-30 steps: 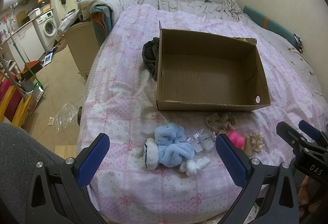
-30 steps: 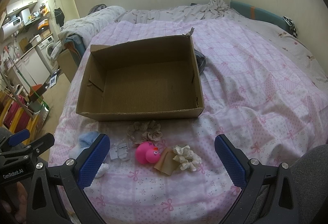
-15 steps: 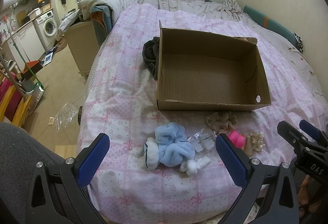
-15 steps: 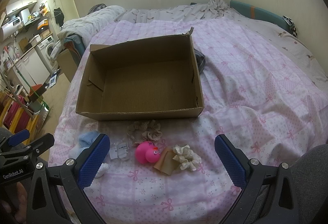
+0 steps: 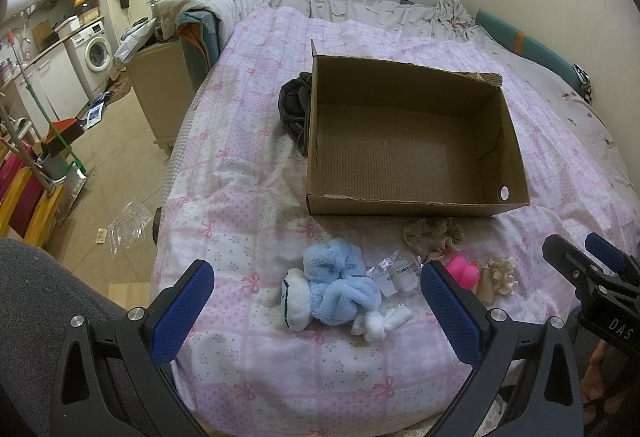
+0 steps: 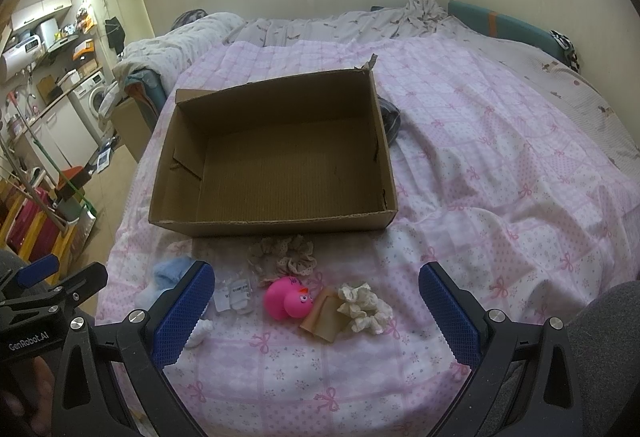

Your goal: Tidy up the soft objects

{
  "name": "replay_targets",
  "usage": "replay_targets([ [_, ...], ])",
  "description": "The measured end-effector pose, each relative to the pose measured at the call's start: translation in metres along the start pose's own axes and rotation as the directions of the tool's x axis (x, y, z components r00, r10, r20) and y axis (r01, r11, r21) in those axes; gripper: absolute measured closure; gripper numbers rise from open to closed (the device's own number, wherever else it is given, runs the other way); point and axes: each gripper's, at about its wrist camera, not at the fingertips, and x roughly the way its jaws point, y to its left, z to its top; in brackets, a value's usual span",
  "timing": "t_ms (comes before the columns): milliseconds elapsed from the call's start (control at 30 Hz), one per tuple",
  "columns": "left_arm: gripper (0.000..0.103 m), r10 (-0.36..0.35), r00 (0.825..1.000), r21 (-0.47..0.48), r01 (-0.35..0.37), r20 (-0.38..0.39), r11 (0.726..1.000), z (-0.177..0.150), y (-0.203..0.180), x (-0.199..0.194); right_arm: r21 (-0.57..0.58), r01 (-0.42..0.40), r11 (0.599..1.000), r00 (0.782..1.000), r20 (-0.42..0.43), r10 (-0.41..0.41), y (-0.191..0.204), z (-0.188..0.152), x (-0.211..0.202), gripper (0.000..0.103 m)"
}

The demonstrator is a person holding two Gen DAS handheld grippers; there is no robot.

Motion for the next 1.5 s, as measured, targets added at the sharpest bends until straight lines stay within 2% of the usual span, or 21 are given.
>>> replay_targets([
  [633,0.000,-0.005,1.000,-0.001,0.005,-0.005,1.000,0.000,-0.001,0.003,0.001,0.000,1.000,1.000,0.000,0.000,-0.001,0.001,-0.001,0.000],
  [833,0.000,-0.016,0.997,-0.033,0.014,-0.078,0.999,0.022,0.003,0.009,0.018,-0.015,1.000,0.999,-0.036,0.016,-0.002,0.009,0.000,0.000],
  [933,0.000,0.011,0.988,-0.044,-0.018,-0.152,0.999,0.036,0.008,0.023,0.006,-0.039,0.999,0.997,-0.073,0.039,-0.003,0.021,0.004,0.000],
  [1000,0.000,0.020,0.975,-0.056,-0.033,-0.221,0.998,0.041,0.013,0.039,0.017,-0.057,0.998,0.993,-0.102,0.059,-0.006,0.030,0.006,0.000],
  [1067,0.000,-0.002,0.958,-0.080,-0.022,-0.288,0.997,0.042,0.017,0.055,0.026,-0.072,0.997,0.990,-0.120,0.074,-0.009,0.037,0.009,0.000],
  [1133,0.000,-0.028,0.933,-0.120,-0.016,-0.358,0.993,0.041,0.023,0.073,0.029,-0.064,0.998,0.987,-0.143,0.067,-0.015,0.041,0.017,0.000],
  [1267,0.000,-0.095,0.864,-0.210,-0.013,-0.495,0.978,0.029,0.029,0.117,0.067,-0.046,0.997,0.974,-0.217,0.060,-0.030,0.041,0.037,0.000],
  [1333,0.000,-0.108,0.844,-0.218,-0.011,-0.526,0.976,0.025,0.027,0.133,0.097,-0.034,0.995,0.970,-0.238,0.056,-0.040,0.037,0.046,0.000],
  [1433,0.000,-0.100,0.838,-0.179,0.003,-0.536,0.984,0.021,0.015,0.148,0.137,-0.017,0.990,0.962,-0.269,0.054,-0.051,0.025,0.059,0.000],
  [1500,0.000,-0.096,0.822,-0.157,0.008,-0.561,0.988,0.014,0.005,0.158,0.166,-0.005,0.986,0.955,-0.293,0.054,-0.056,0.019,0.066,0.000],
])
